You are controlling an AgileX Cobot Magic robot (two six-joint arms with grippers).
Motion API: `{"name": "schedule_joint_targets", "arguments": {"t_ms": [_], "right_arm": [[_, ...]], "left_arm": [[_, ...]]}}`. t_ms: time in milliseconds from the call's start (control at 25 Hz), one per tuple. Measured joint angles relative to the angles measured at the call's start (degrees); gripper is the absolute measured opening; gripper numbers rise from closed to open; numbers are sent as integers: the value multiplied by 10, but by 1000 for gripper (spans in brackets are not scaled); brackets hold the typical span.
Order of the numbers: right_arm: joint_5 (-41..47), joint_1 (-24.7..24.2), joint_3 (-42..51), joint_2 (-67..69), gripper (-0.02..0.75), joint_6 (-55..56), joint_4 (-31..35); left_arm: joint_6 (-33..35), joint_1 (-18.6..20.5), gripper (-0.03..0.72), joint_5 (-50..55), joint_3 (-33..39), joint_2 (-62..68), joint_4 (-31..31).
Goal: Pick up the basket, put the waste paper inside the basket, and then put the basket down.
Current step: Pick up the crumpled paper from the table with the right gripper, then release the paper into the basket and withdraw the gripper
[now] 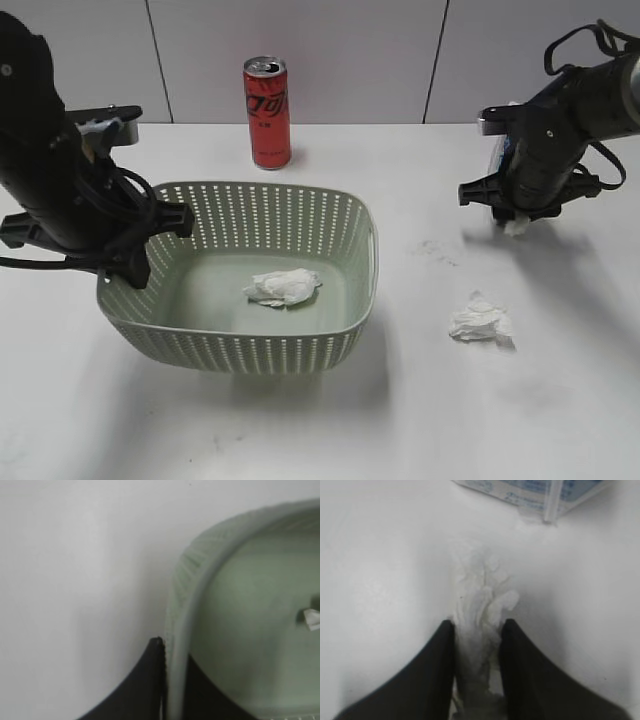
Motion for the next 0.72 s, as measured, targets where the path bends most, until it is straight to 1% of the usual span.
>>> {"name": "schedule_joint_targets", "arguments": {"t_ms": [40,80,120,200,280,320,440,560,640,680,720], "right_arm": [[3,0,0,0,129,0,-1],[11,0,0,0,78,-1,-1],[22,0,-1,0,47,-4,0],[37,0,-1,-5,41,-25,11],[55,0,2,-16,38,-77,62],[66,0,4,-26,36,-122,99],[109,6,8,-78,35,-303,290],[147,27,8,-155,34,-515,500],[160,58,8,-212,34,-638,598],[162,78,8,-238,34,-673,630],[162,96,8,-257,34,-701,646]], "left_arm": [[0,0,1,0,0,0,1],[0,0,1,0,0,0,1],[0,0,1,0,0,0,3],[0,0,1,0,0,0,4],[0,0,1,0,0,0,4],[0,0,1,0,0,0,4],[0,0,1,0,0,0,4],[0,0,1,1,0,0,4],[0,0,1,1,0,0,4],[0,0,1,1,0,0,4],[0,0,1,1,0,0,4]]}}
